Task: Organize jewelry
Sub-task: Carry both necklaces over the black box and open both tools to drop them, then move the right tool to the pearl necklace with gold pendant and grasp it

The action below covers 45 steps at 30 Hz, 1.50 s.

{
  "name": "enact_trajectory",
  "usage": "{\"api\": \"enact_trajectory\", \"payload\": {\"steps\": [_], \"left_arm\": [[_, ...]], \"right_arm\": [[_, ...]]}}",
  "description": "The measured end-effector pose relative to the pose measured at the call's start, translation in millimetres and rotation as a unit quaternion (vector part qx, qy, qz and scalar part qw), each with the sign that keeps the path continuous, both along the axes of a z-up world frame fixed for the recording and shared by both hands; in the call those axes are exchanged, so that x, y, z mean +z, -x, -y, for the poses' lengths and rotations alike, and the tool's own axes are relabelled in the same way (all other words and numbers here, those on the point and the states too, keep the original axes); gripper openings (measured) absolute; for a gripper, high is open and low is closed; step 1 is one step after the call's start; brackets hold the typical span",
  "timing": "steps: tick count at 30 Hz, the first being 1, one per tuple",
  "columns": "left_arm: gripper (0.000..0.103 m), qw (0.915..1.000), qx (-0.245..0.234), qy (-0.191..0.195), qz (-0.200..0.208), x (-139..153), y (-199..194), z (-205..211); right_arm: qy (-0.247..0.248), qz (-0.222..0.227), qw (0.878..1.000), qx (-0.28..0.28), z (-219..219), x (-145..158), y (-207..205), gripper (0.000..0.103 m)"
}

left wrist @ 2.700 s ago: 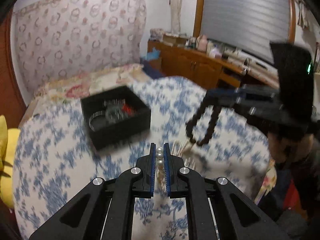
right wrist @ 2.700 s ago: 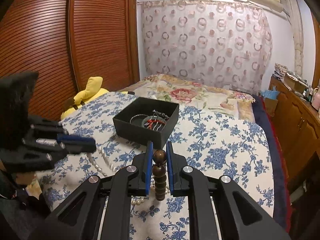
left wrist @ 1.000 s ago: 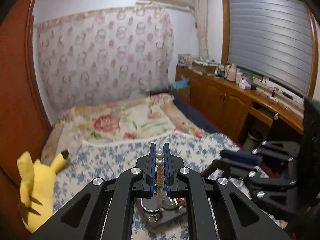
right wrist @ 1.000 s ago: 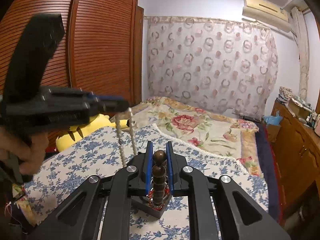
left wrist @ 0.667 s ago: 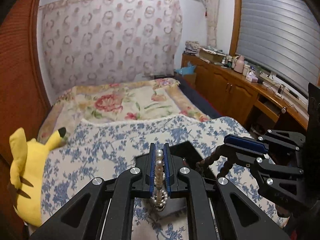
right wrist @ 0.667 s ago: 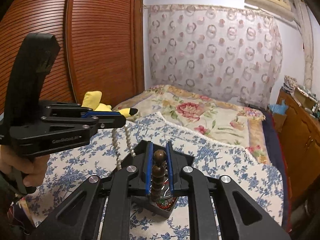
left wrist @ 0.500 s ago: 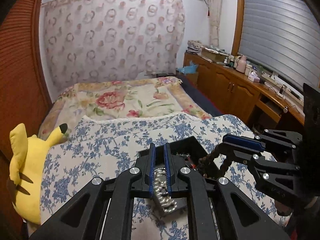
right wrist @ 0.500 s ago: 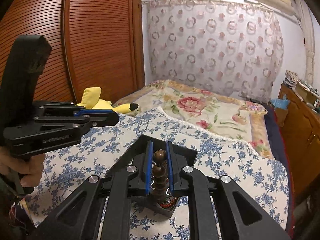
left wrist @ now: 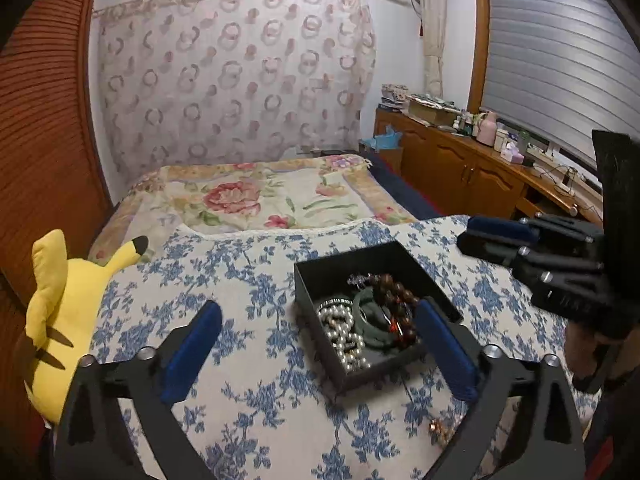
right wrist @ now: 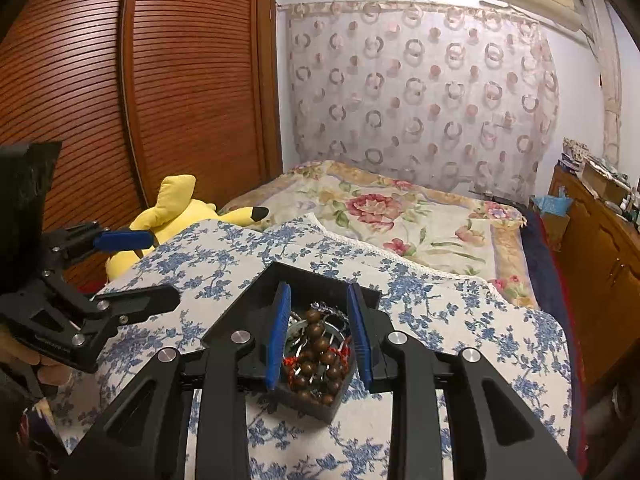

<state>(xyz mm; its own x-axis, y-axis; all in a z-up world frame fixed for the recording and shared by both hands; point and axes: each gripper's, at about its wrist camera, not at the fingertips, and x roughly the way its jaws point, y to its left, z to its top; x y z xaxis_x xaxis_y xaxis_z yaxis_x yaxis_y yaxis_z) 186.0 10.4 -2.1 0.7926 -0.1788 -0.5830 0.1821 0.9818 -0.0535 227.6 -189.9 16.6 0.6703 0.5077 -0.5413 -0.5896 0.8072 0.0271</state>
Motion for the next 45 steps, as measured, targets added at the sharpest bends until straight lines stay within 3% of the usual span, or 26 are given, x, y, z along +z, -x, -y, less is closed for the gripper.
{"api": "enact_trajectory", "payload": {"steps": [9, 27, 45], "left_arm": [[0.095, 0.9997, -0.025, -0.004, -0.003, -13.8, 26.8, 12.2], [0.095, 0.9974, -0.053, 0.0, -0.049, -63.6, 68.9, 31.0], [0.095, 0.9969, -0.057, 0.004, -0.054, -66.7, 75.7, 33.0]], "right_arm": [[-0.001, -0.01, 1.0, 0.001, 28.5, -8.0, 28.2, 0.032], [0.083, -0.105, 0.99, 0.044, 41.9, -89.7, 78.6, 0.032], [0.146, -0.109, 0.981, 0.072, 21.1, -106.2, 73.7, 0.032]]}}
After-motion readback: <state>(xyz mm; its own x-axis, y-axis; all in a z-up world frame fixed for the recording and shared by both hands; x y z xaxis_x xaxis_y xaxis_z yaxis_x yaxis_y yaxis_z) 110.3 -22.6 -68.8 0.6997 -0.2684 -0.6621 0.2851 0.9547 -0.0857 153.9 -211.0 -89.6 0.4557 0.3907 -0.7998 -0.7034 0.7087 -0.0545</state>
